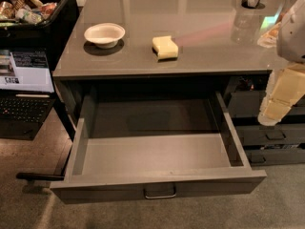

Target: Close top drawer

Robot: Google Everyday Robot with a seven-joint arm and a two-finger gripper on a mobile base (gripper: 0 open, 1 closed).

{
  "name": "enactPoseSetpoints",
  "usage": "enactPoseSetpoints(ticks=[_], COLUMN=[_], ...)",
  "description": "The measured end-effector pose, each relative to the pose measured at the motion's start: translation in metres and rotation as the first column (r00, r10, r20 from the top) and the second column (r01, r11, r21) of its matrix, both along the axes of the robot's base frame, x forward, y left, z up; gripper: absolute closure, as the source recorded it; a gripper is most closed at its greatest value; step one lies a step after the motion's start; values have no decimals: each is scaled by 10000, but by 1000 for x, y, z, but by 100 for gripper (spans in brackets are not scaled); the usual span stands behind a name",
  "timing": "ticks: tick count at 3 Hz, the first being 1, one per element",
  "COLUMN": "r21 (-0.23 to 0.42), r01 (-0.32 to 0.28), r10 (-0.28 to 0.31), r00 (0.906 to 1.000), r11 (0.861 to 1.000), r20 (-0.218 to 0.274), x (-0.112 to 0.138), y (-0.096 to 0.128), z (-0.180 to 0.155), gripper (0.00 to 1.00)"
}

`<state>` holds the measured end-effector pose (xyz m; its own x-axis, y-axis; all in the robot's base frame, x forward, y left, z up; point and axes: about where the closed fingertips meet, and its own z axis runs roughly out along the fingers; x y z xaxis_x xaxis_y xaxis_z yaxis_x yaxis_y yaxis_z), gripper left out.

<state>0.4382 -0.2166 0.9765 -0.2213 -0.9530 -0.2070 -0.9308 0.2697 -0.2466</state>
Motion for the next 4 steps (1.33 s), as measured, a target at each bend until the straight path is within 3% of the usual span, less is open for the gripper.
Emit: enactPoseSetpoints(ticks=[2,3,4], r21=[161,513,1179], r01=[-34,-183,-450], r10=[32,159,347], r00=[9999,9988,9955], r11=[9999,9985,9920], r20=[141,454,877], x=[0,-2,-1], y=[-1,-6,-17], z=[0,-11,-44], gripper=[0,0,0])
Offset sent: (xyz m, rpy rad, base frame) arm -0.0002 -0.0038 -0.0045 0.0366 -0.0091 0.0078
